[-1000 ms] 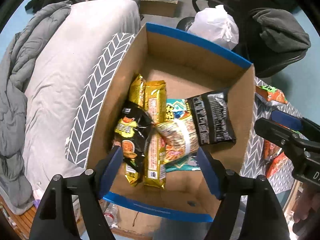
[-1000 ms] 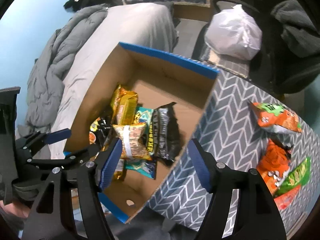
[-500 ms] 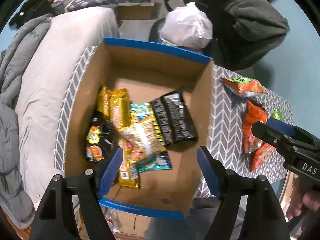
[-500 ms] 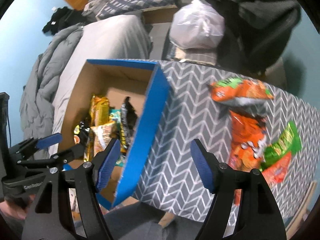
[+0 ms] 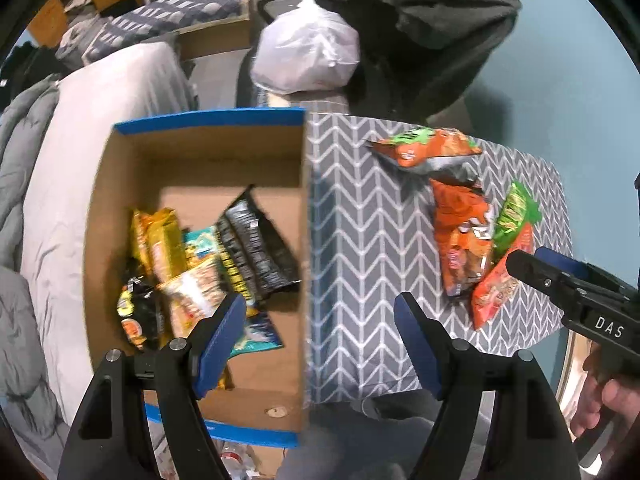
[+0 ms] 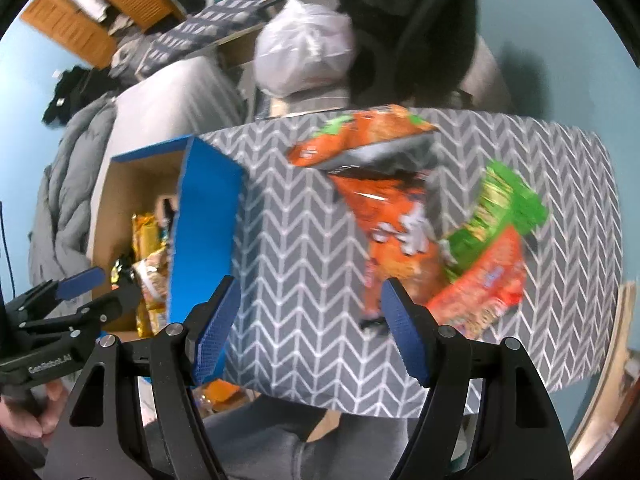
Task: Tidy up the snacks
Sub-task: 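Grasp the orange octopus chip bag with the left tool while the right tool grasps the red-orange ring-snack bag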
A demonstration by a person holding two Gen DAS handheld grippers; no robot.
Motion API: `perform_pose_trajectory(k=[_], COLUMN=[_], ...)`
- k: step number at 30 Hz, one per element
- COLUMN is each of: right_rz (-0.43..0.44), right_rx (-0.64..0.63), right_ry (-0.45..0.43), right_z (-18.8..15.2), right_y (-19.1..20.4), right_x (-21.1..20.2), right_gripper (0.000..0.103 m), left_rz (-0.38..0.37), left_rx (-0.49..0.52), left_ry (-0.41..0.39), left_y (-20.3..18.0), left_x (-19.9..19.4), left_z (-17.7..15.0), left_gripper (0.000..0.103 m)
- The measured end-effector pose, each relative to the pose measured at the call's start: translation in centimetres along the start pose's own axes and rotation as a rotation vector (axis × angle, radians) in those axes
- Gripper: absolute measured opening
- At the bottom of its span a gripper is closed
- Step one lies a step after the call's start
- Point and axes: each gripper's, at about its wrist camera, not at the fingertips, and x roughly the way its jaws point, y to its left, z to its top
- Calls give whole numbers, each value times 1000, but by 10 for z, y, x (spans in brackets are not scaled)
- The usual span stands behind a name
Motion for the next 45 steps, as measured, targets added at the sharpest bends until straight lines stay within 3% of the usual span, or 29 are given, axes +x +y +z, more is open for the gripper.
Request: perform_pose_trajectory(k=[12, 24, 30, 45], right_rz=[-47, -36, 0, 31], right_rx=[233, 444, 540, 614], right_ry=[-10, 19, 49, 97], right_z=[-27, -46, -49, -53], right_y=[-88, -151, -167, -180], right_x=[-7, 11, 34, 83], right_gripper=[77, 77, 77, 77], left_rz=[-12, -28, -28, -28], left_rx=[121, 128, 126, 75], left_ry=[56, 112, 137, 192], left_y=[-63, -91, -105, -122], left_x=[27, 60, 80, 111], left_z=[13, 22, 27, 38], left_gripper=[78, 81, 81, 81])
